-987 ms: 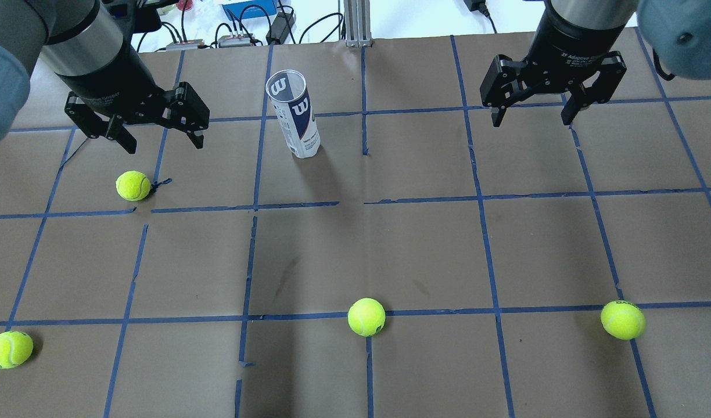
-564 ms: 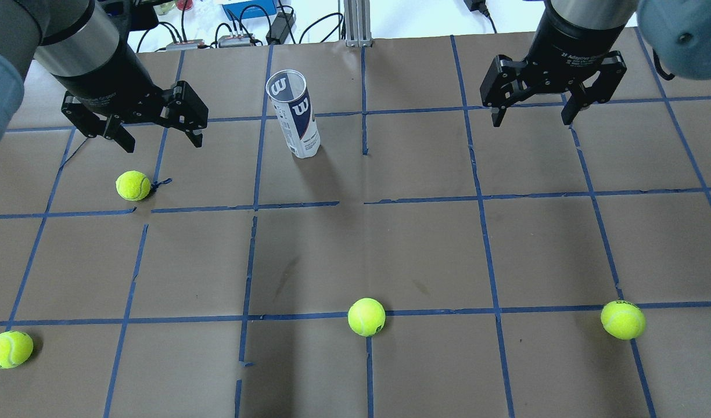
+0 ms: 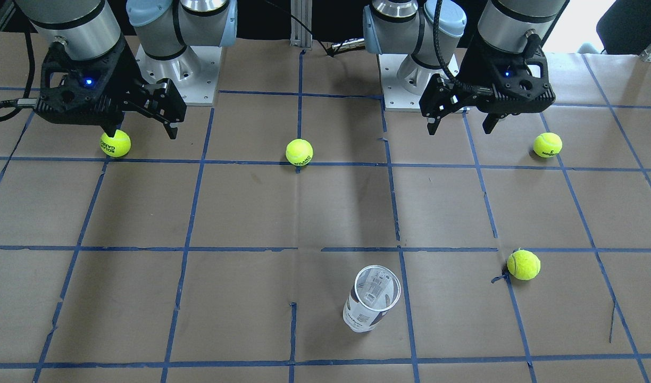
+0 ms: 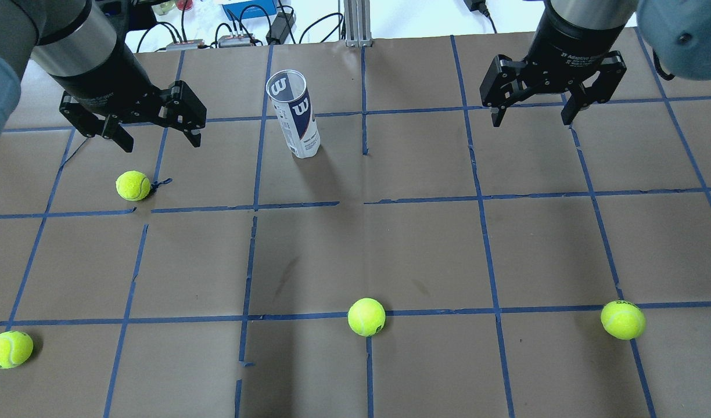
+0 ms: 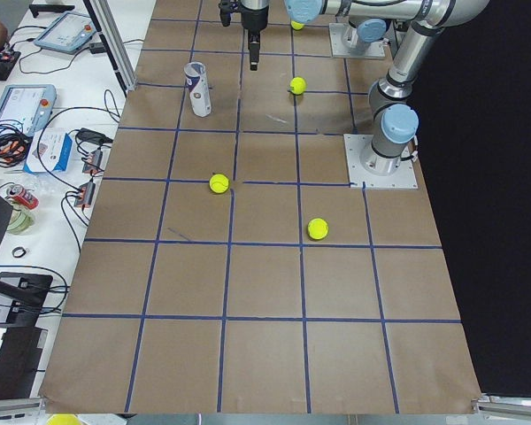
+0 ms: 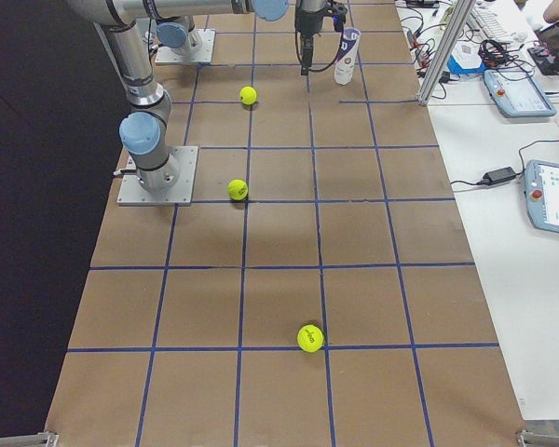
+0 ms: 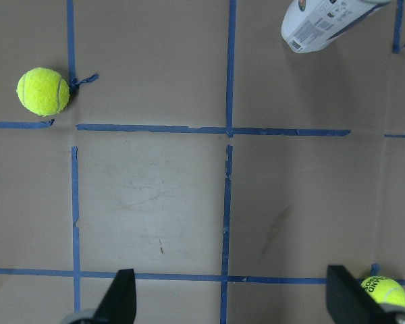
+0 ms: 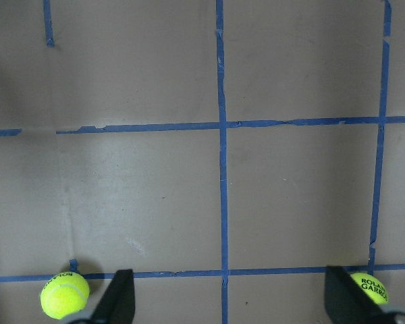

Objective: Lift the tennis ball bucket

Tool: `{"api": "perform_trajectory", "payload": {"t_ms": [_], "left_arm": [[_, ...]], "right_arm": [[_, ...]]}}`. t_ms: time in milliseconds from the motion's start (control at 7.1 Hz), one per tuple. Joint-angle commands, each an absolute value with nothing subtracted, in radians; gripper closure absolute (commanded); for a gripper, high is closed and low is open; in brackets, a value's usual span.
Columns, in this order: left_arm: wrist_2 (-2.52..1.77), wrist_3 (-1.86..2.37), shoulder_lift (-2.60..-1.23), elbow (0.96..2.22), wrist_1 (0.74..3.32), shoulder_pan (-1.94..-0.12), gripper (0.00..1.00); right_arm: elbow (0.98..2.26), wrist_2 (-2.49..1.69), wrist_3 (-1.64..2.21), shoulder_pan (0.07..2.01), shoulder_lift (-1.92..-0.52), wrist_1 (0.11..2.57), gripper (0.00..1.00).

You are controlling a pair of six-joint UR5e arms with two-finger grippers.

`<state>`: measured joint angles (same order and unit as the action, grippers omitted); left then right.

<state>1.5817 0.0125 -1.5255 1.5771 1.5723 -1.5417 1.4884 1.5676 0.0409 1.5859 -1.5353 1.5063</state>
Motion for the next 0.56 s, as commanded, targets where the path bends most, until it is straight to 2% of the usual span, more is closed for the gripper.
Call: {"api": "perform_trajectory", "payload": {"t_ms": [0,423], "left_arm": [[1.578,0.012,-1.526,1.578,1.572,-1.537,0.0],[1.571,0.008,-1.528,1.568,1.572,-1.537,0.0]], "right_arm": [[1.489,1.565,0.041,1.562,-1.534,1.506,0.0],[1.489,1.562,0.04,1.555,-1.534,1.505,0.0]]}}
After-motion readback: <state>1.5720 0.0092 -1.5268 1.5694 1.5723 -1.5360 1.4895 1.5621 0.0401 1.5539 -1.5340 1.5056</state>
